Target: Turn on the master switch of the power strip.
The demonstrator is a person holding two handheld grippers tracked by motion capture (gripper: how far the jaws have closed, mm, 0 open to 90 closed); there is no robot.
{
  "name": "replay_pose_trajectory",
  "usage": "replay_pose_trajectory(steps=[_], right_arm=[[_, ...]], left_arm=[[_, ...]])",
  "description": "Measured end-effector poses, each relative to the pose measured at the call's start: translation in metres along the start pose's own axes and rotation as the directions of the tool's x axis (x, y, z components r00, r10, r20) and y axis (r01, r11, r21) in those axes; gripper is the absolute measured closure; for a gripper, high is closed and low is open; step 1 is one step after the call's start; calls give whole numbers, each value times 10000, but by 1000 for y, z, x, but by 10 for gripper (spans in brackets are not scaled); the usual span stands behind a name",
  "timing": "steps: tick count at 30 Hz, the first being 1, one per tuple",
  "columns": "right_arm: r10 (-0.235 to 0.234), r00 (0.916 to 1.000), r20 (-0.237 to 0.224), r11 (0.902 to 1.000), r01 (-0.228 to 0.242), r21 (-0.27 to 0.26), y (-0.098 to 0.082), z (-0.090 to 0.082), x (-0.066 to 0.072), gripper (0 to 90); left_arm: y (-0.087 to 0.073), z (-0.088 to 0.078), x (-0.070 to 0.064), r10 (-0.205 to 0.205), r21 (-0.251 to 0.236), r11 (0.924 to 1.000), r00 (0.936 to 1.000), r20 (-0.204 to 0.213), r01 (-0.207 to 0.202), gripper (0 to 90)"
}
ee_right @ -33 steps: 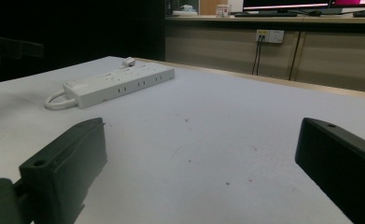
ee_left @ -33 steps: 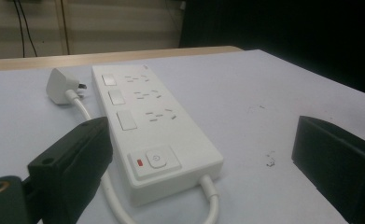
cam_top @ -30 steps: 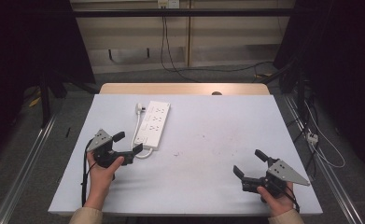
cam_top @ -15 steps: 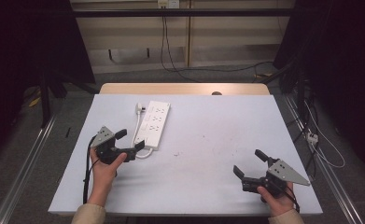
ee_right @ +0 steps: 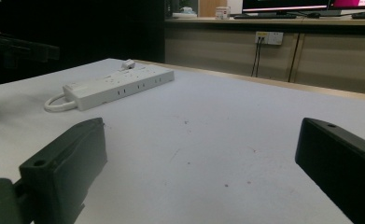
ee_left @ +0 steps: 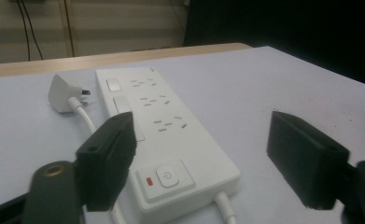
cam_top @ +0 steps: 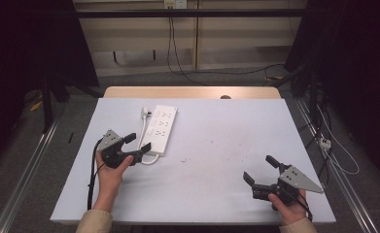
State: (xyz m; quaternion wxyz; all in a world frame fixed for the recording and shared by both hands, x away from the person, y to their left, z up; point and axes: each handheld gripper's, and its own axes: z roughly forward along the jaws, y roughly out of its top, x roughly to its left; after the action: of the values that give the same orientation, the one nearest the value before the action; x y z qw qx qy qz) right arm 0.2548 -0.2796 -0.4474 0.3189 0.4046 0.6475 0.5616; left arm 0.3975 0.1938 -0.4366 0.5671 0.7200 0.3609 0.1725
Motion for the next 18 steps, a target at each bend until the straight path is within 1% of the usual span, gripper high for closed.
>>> replay_pose_trajectory(steps=[3,4,5,6,8,9,10,11,13,14,16,18], right_arm=[[-16,10000,8,10000,16,-3,0,0,0,18],[-16,10000,8,10000,16,-3,0,0,0,18],[-16,10000,-4,10000,16,-7,0,0,0,18],[-19,10000,-9,10000,19,-12,0,0,0,18],[-27,10000,-11,10000,27,-8,0,0,0,18],[-17,10000,-15,10000,17,-8,0,0,0,18],[-17,10000,-15,10000,17,-8,0,0,0,18],[-14,10000,-7,10000,14,-9,0,0,0,18],[17,10000,-3,10000,-17,-23,1,0,0,18],[13,10000,-9,10000,-13,-29,1,0,0,18],[-24,10000,-13,10000,24,-25,1,0,0,18],[-7,10000,-7,10000,7,-31,1,0,1,18]], left_arm=[[0,2,1,75,68,9999,10000,27,-75,358],[1,2,1,134,161,9998,9999,-29,-134,358],[1,3,0,71,123,9999,9999,-83,-70,387],[1,4,1,173,192,9997,9998,-55,-172,419],[1,5,1,178,209,9996,9998,-125,-175,446],[1,5,1,168,238,9996,9998,-127,-165,477],[1,6,2,161,283,9995,9998,-114,-158,477],[1,7,2,120,328,9994,9998,-175,-114,515],[0,8,3,67,358,9993,9999,-128,-62,555],[0,9,3,13,380,9993,9999,-169,-6,566],[0,9,5,76,496,9987,9998,-182,-67,583],[0,10,5,-2,513,9987,9997,-225,14,640]])
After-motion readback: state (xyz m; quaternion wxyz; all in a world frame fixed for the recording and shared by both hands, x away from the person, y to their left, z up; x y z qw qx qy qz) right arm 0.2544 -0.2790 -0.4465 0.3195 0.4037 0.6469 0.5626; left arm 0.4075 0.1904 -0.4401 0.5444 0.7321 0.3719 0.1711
